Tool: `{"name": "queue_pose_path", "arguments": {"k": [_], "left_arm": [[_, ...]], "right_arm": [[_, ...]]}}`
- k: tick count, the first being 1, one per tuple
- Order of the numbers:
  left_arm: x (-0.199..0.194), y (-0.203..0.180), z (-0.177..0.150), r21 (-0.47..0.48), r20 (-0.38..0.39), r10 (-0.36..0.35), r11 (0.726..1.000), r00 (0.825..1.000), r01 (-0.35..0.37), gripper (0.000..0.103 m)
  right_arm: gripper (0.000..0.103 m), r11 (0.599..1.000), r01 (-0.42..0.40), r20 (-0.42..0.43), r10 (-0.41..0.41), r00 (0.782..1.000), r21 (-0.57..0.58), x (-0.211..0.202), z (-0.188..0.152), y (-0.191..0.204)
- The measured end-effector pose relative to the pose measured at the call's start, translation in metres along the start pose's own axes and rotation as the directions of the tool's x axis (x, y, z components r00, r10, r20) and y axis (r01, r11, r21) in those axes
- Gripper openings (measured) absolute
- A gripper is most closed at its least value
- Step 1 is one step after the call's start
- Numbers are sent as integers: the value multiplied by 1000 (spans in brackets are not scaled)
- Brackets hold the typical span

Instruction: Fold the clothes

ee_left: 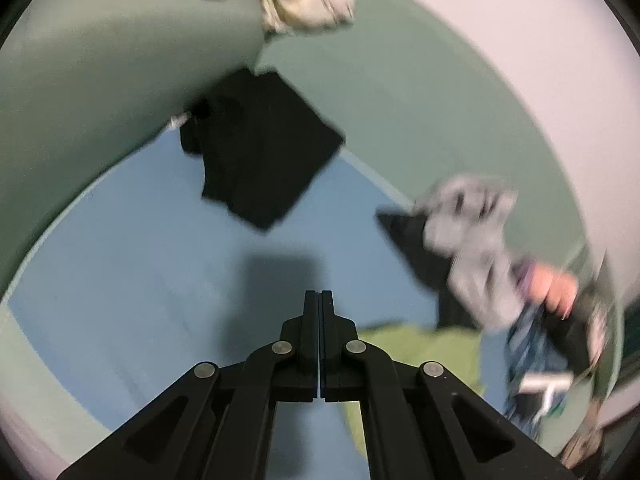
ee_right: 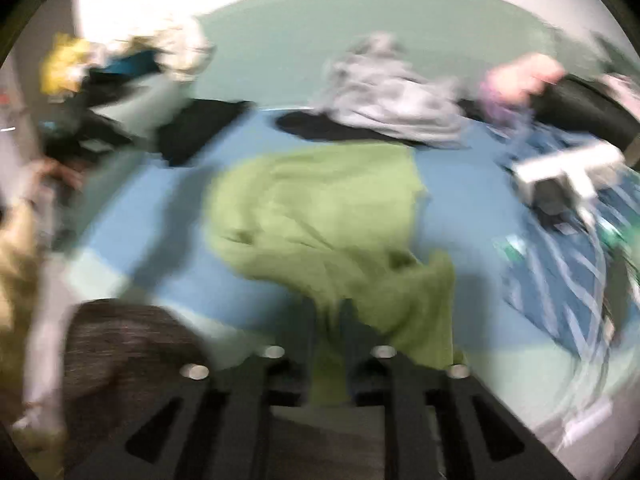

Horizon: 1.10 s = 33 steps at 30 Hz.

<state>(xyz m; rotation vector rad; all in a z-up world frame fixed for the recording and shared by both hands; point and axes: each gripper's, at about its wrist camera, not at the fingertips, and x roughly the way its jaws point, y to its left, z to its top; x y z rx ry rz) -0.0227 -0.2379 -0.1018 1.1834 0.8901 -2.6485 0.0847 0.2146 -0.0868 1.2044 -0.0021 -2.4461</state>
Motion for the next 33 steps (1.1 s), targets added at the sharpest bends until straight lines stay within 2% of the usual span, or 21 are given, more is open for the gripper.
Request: {"name": "queue_pose_path", "arguments": {"k": [1, 2, 4, 5, 6, 7, 9, 11, 12, 13, 14, 15, 16, 19, 23, 26, 27, 28, 29, 31, 33], "left_arm": [[6, -4, -6, 28, -27, 10, 1000, 1000, -9, 0], [12, -9, -13, 55, -53, 20, 998, 998, -17, 3], [24, -24, -21, 102, -89, 19, 995, 996, -10, 21], [30, -35, -25, 120, -110, -1, 993, 994, 14, 46], [38, -48, -30, 132, -141, -32, 990, 990, 51, 64], [45, -58, -35, 139, -164, -60, 987, 985, 83, 67], [57, -77, -43, 154, -208, -109, 978, 972, 143, 68], [68, -96, -47, 181, -228, -115, 971, 967, 158, 68], [74, -105, -49, 190, -238, -118, 968, 964, 166, 68], [80, -111, -47, 181, -247, -125, 968, 961, 172, 68], [83, -114, -46, 159, -256, -141, 970, 956, 186, 68], [86, -116, -43, 113, -268, -174, 971, 948, 210, 68], [88, -118, -40, 66, -279, -208, 970, 938, 235, 68], [87, -126, -37, -92, -296, -352, 936, 888, 340, 68], [71, -153, -37, -202, -297, -538, 843, 789, 499, 74], [44, -180, -38, -196, -315, -655, 753, 687, 628, 74], [31, -189, -36, -173, -310, -674, 733, 670, 658, 74], [19, -196, -33, -151, -304, -690, 716, 657, 682, 74], [8, -199, -30, -131, -291, -694, 710, 658, 692, 75], [-20, -202, -21, -73, -247, -697, 706, 673, 704, 76], [-43, -194, -13, -37, -198, -690, 715, 696, 698, 77]], "right_arm": [[79, 997, -67, 6, 66, 998, 33, -2, 6, -6], [78, 992, -100, 24, 99, 995, 76, -1, 11, -14], [75, 968, -156, 58, 147, 987, 195, 7, 23, -39], [74, 955, -157, 56, 148, 987, 252, 17, 31, -52], [74, 946, -133, 38, 127, 991, 297, 30, 37, -65], [72, 946, -62, -9, 68, 998, 319, 50, 40, -76], [65, 935, 69, -103, -35, 994, 347, 90, 46, -96], [59, 929, 127, -160, -75, 984, 347, 130, 51, -108], [55, 927, 116, -140, -70, 988, 357, 140, 54, -111], [43, 925, 104, -120, -64, 991, 367, 151, 57, -113], [22, 924, 97, -100, -64, 993, 370, 157, 61, -114], [10, 928, 98, -76, -76, 994, 360, 157, 68, -111], [3, 933, 103, -48, -92, 995, 346, 156, 80, -108], [3, 964, 69, 115, -102, 988, 258, 118, 119, -86], [3, 991, -32, 338, -14, 941, 130, 37, 150, -47], [3, 995, -96, 445, 69, 893, 38, -17, 155, -20], [3, 995, -98, 475, 83, 876, 6, -34, 156, -11], [3, 995, -93, 508, 91, 857, -22, -54, 156, -2], [3, 995, -93, 532, 101, 840, -44, -70, 156, 4], [3, 994, -78, 585, 109, 803, -78, -106, 158, 18], [3, 993, -55, 620, 107, 777, -102, -132, 160, 33]]}}
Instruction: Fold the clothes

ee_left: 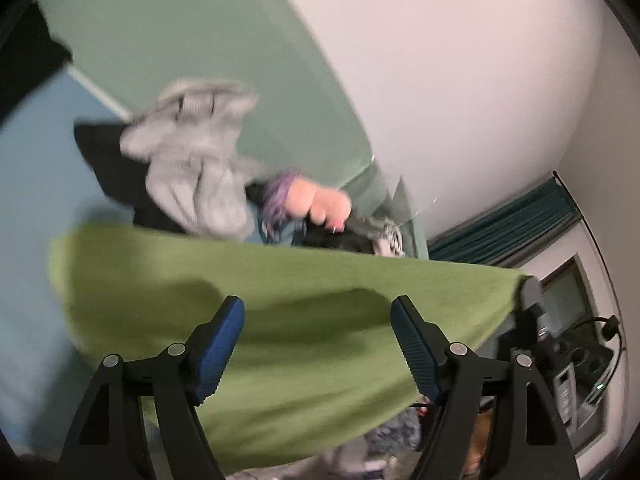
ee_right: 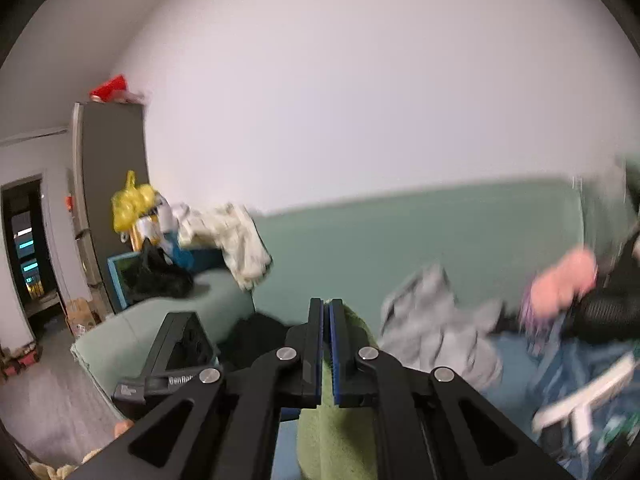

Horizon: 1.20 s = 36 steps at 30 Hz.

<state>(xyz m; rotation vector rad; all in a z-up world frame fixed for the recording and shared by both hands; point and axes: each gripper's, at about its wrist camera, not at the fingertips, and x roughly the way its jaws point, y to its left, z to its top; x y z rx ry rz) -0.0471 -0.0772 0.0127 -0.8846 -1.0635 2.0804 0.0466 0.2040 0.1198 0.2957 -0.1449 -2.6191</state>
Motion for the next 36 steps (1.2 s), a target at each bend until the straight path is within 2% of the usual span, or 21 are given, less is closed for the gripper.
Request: {"name": "queue_pose_path", "arguments": {"k": [2, 4, 7, 11, 14, 16, 17, 18, 19, 20, 21, 22, 23, 25, 27, 28, 30, 33, 34, 35, 36], "left_arm": [[-20, -4, 1, 25, 31, 43, 999, 999, -43, 78], [-38, 5, -3, 42, 54, 149, 988, 987, -151, 78], [-54, 29, -15, 40, 69, 287, 956, 955, -290, 78], [-64, 83, -30, -78, 30, 443, 895, 896, -440, 78], [-64, 119, -42, -178, -52, 503, 845, 863, -504, 78], [-58, 130, -48, -181, -107, 519, 829, 848, -530, 78], [-55, 135, -51, -182, -135, 526, 820, 840, -543, 78], [-52, 140, -54, -183, -162, 532, 811, 831, -555, 78], [-48, 145, -57, -179, -188, 540, 802, 820, -569, 78], [-41, 146, -58, -161, -206, 551, 796, 809, -583, 78], [-36, 146, -59, -148, -215, 549, 799, 808, -583, 78], [-31, 146, -60, -136, -223, 548, 802, 806, -582, 78], [-26, 146, -60, -123, -232, 546, 805, 805, -581, 78], [-8, 141, -62, -72, -256, 546, 812, 798, -579, 78], [17, 133, -64, 4, -289, 553, 817, 781, -577, 78], [36, 127, -70, 73, -319, 579, 805, 751, -589, 78], [76, 115, -86, 228, -377, 633, 771, 676, -595, 78], [127, 109, -130, 431, -470, 713, 700, 520, -570, 78], [135, 113, -144, 447, -508, 713, 698, 484, -559, 78], [141, 117, -156, 456, -542, 708, 701, 454, -549, 74], [141, 119, -165, 439, -562, 689, 717, 457, -541, 59]], "right_arm": [[3, 999, 5, 43, -4, 999, -33, -18, 19, 16], [3, 998, 10, 83, -4, 997, -65, -34, 37, 33], [1, 993, 4, 129, 12, 992, -120, -48, 59, 63], [0, 976, -11, 182, 52, 982, -217, -57, 97, 117], [0, 960, 71, 129, -37, 991, -272, -37, 110, 147], [0, 955, 90, 1, -93, 996, -281, -10, 102, 154], [1, 952, 101, -76, -128, 989, -289, 5, 88, 151], [3, 948, 109, -168, -165, 972, -300, 25, 67, 143], [12, 946, 112, -248, -192, 949, -305, 40, 46, 133], [27, 948, 117, -331, -217, 918, -297, 57, 21, 117], [37, 954, 123, -409, -231, 882, -274, 72, -3, 98], [46, 959, 131, -486, -242, 840, -251, 86, -28, 79], [49, 965, 145, -563, -247, 789, -220, 101, -54, 58], [49, 967, 212, -712, -248, 657, -141, 131, -121, 0], [48, 951, 288, -768, -265, 583, -110, 142, -163, -48], [48, 943, 320, -788, -265, 555, -91, 146, -180, -69], [48, 931, 364, -810, -243, 534, -39, 148, -204, -103], [48, 914, 405, -826, -231, 515, -3, 147, -220, -132], [49, 910, 415, -828, -232, 510, 1, 147, -223, -137], [50, 906, 423, -828, -235, 509, 2, 145, -224, -143], [52, 905, 425, -823, -240, 515, 2, 140, -224, -148]]}}
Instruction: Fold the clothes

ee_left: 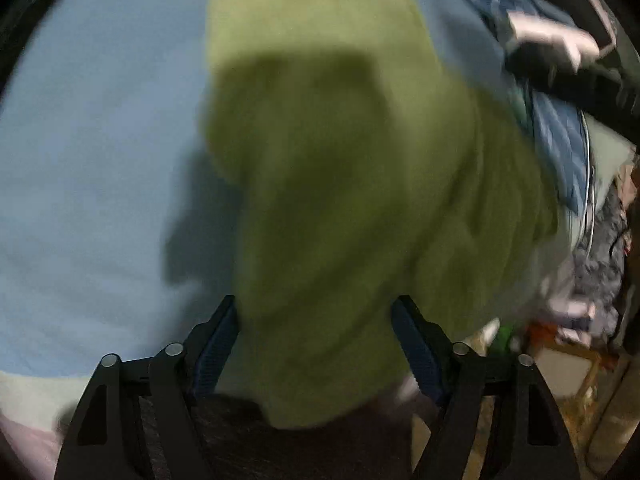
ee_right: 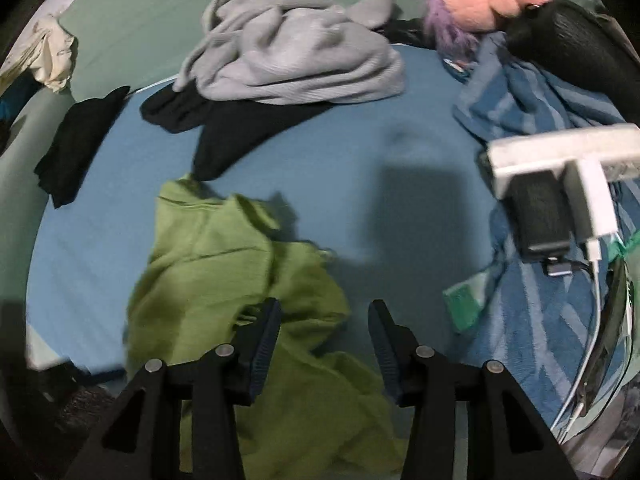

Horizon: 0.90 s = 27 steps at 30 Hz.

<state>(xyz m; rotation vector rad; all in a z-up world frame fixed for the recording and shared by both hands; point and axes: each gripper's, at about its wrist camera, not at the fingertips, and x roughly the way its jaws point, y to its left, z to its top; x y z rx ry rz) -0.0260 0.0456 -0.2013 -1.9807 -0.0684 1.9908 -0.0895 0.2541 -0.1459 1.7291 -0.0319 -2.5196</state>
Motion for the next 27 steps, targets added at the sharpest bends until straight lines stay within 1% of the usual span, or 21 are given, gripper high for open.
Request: {"name": "queue_pose_path", "arguments": {"k": [1, 2, 3, 6, 7, 8, 9, 10, 11, 12, 13, 14, 15, 16, 18, 19, 21, 22, 24, 25, 27], "left_arm": [[1, -2, -4, 0, 15, -13, 1000, 1000, 13, 51], [-3, -5, -7, 15, 60, -16, 1000, 998, 15, 41], [-6, -8, -9, 28, 99, -23, 999, 995, 20, 27], [-13, -3, -7, 34, 164, -77, 997, 983, 73, 14], [-19, 7, -5, 14, 188, -121, 993, 975, 120, 13], [-30, 22, -4, -13, 226, -159, 986, 961, 167, 12], [-50, 45, -5, -55, 293, -184, 976, 938, 209, 11], [-70, 68, -6, -94, 358, -204, 963, 911, 253, 11], [-91, 92, -8, -134, 425, -206, 949, 881, 287, 11], [-114, 122, -16, -187, 493, -159, 941, 855, 282, 11], [-138, 153, -24, -240, 556, -106, 929, 825, 282, 11], [-158, 183, -33, -298, 602, -46, 914, 797, 277, 11], [-168, 213, -48, -374, 606, 31, 893, 795, 250, 11], [-178, 244, -62, -449, 603, 109, 865, 790, 224, 11], [-195, 302, -91, -589, 570, 261, 790, 779, 167, 11], [-191, 320, -104, -644, 518, 325, 757, 791, 111, 11], [-179, 348, -127, -694, 441, 368, 719, 819, 51, 11], [-171, 358, -136, -702, 420, 358, 710, 834, 49, 11], [-158, 365, -144, -708, 401, 344, 704, 849, 49, 11], [-154, 363, -144, -708, 392, 347, 705, 852, 39, 11], [-150, 352, -139, -703, 381, 368, 711, 848, 8, 11]], "right_arm": [[57, 1000, -3, 12, 3, 1000, 2, -3, -3, -6], [59, 1000, -6, 23, 6, 1000, 3, -6, -6, -11], [59, 1000, -10, 33, 10, 999, 5, -7, -8, -11], [59, 999, -32, 50, 31, 998, 22, -10, -11, -11], [59, 998, -45, 52, 43, 998, 33, -13, -13, -10], [59, 997, -59, 55, 57, 997, 42, -15, -14, -9], [59, 996, -72, 62, 69, 996, 48, -19, -15, -7], [59, 996, -79, 68, 75, 995, 47, -23, -16, -5], [59, 996, -83, 77, 79, 994, 44, -28, -18, -3], [59, 996, -81, 87, 78, 993, 41, -33, -20, -1], [59, 996, -79, 93, 76, 993, 37, -35, -21, 0], [59, 997, -76, 97, 72, 993, 31, -38, -22, 1], [59, 997, -72, 100, 70, 993, 24, -41, -24, 2], [60, 997, -70, 100, 68, 993, 18, -42, -25, 4], [61, 997, -71, 94, 71, 993, 5, -40, -28, 9], [61, 997, -73, 84, 73, 994, -2, -35, -28, 14], [61, 997, -76, 50, 76, 996, -14, -19, -28, 26], [61, 997, -79, 36, 79, 996, -17, -12, -27, 31], [61, 996, -89, 9, 89, 996, -25, 3, -25, 43], [61, 995, -94, -1, 94, 996, -30, 10, -23, 50], [61, 993, -107, -22, 106, 994, -43, 22, -19, 63]]}}
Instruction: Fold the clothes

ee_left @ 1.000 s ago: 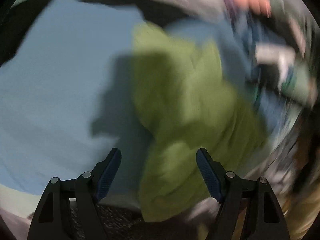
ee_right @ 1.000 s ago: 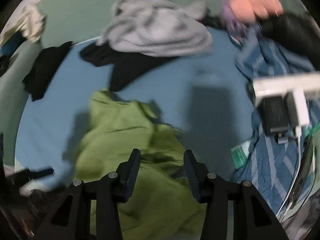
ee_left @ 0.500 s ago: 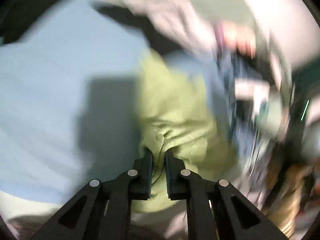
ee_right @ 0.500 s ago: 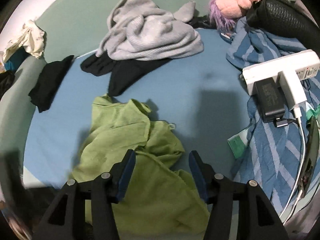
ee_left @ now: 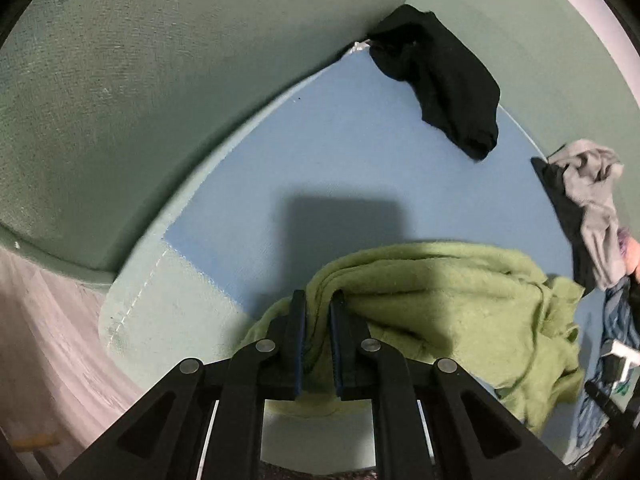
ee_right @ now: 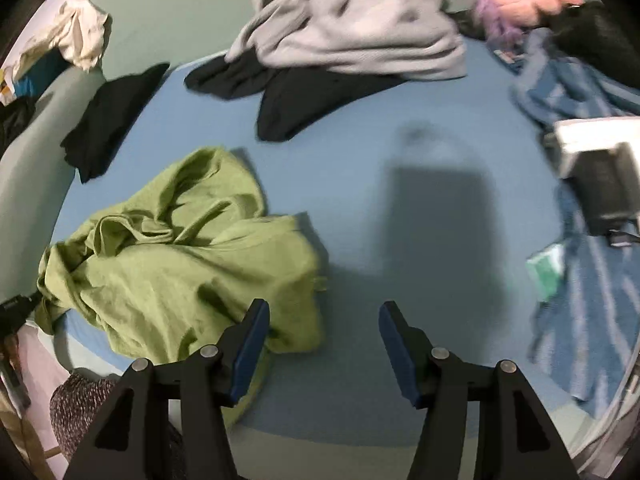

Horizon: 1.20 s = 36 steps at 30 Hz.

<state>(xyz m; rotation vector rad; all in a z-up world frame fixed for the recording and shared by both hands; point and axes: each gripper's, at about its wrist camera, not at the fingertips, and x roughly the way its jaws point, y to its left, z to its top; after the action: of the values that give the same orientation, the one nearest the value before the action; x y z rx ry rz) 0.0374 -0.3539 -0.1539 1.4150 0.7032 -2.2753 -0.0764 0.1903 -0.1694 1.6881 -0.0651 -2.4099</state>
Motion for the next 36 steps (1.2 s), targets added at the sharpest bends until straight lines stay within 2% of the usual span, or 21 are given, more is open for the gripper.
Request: {"name": "queue_pose_path", "arguments": {"k": [4, 5, 6, 7, 8, 11, 14, 16, 18, 19, 21, 22, 23, 25, 26, 27, 28, 30, 32, 34, 36], "left_arm": [[3, -13, -1, 63, 16, 56, 996, 998, -57, 11], [2, -14, -1, 68, 17, 58, 996, 998, -59, 11], [0, -10, -1, 62, 15, 45, 997, 999, -46, 11], [-2, -6, -1, 56, 14, 32, 998, 999, -32, 11], [-4, -2, -2, 49, 12, 16, 999, 1000, -17, 11], [-17, 9, -9, 18, -1, -48, 999, 999, 48, 14], [-24, 9, -15, 14, -18, -82, 996, 996, 83, 14], [-23, 3, -17, 31, -17, -50, 998, 999, 50, 14], [-13, -7, -19, 57, -30, -4, 998, 1000, 6, 14], [-7, -12, -20, 69, -42, 15, 998, 999, -12, 14], [-1, -19, -21, 90, -62, 31, 996, 998, -25, 14], [-1, -22, -22, 102, -68, 33, 994, 997, -26, 14], [-2, -28, -21, 120, -65, 38, 992, 997, -30, 14], [0, -48, -15, 173, -41, 48, 984, 998, -41, 23], [-4, -60, -14, 201, -16, 39, 979, 999, -35, 44], [-7, -72, -13, 230, 9, 28, 973, 1000, -30, 65], [-11, -83, -12, 259, 33, 17, 966, 999, -25, 69], [-12, -104, -13, 323, 52, 2, 946, 999, -19, 71], [-5, -122, -14, 389, 50, 19, 920, 999, -37, 71], [13, -137, -12, 431, 45, 65, 899, 997, -78, 71], [36, -147, -8, 455, 41, 116, 882, 992, -122, 71]], "right_arm": [[73, 999, 15, -10, -16, 1000, -44, 23, 12, 20], [70, 998, 35, -13, -36, 999, -53, 30, 15, 24], [62, 996, 53, -19, -54, 998, -65, 38, 17, 28], [22, 996, 54, -29, -56, 998, -78, 45, 16, 32], [5, 996, 31, -35, -34, 999, -86, 47, 13, 36], [4, 996, 42, 45, -39, 998, -77, 24, 3, 34], [4, 999, 36, 117, -33, 993, -28, -25, -15, 5], [4, 999, 41, 79, -40, 996, -11, -48, -41, -19], [4, 998, 54, -26, -54, 998, -16, -47, -78, -30], [4, 998, 53, -122, -56, 991, -28, -38, -102, -33], [2, 997, 43, -298, -60, 953, -64, -14, -148, -34], [4, 992, 62, -350, -95, 932, -105, -6, -165, -33], [8, 990, 74, -348, -112, 931, -122, -5, -167, -34], [22, 994, 79, -302, -100, 948, -81, -13, -152, -39], [35, 997, 65, -289, -76, 954, -45, -17, -142, -41], [37, 999, 37, -270, -40, 962, -16, -21, -127, -38], [36, 998, 34, -207, -43, 977, -47, -30, -110, -29], [44, 986, 67, -76, -79, 994, -154, -46, -74, 1], [79, 968, 67, 31, -61, 998, -243, -53, -42, 32], [87, 950, 76, 118, -42, 992, -303, -43, -9, 57], [87, 934, 100, 102, -68, 992, -343, -7, 15, 71]]}}
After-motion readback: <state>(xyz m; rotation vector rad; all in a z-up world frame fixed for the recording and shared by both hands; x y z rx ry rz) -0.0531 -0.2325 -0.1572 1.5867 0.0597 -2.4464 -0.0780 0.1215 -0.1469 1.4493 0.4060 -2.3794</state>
